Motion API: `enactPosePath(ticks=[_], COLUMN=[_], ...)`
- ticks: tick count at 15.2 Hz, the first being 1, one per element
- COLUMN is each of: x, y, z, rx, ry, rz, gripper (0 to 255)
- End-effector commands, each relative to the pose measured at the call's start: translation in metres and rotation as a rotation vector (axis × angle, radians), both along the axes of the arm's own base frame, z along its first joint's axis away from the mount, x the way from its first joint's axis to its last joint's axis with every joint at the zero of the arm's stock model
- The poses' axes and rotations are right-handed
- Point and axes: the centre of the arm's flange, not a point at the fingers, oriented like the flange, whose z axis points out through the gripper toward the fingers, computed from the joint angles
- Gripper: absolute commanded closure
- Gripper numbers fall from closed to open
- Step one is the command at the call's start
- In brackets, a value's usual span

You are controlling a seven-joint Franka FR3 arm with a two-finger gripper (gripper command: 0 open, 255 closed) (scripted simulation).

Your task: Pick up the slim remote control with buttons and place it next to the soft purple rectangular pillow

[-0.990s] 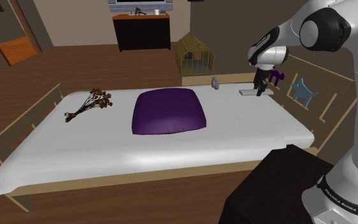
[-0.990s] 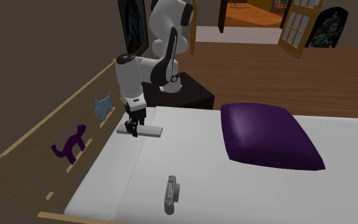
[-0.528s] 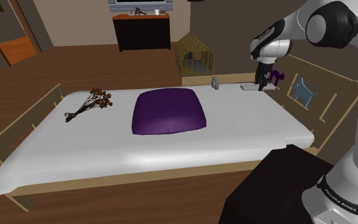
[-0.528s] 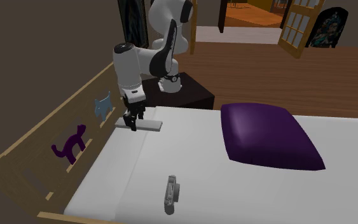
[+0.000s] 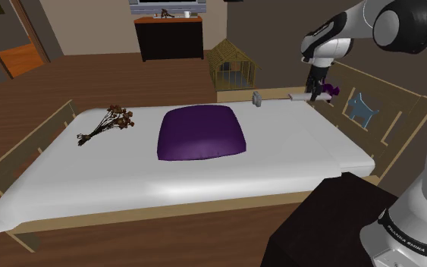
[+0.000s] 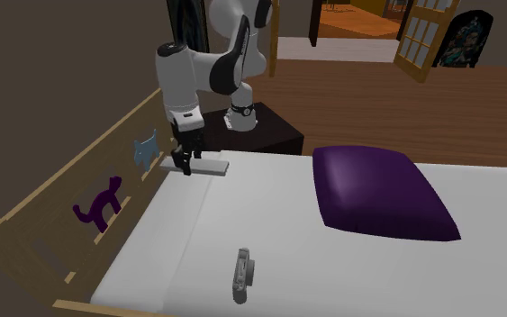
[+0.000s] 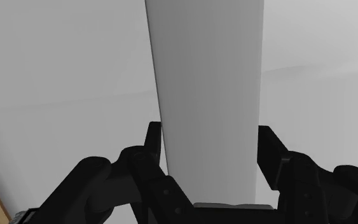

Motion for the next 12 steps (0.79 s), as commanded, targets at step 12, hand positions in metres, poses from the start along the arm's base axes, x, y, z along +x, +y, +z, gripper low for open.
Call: enactPosePath(ticks=[12], x=[-0.003], y=[0.053], z=[0.045], rx=[0.000], ry=[0.000], rz=[0.000], gripper=[255])
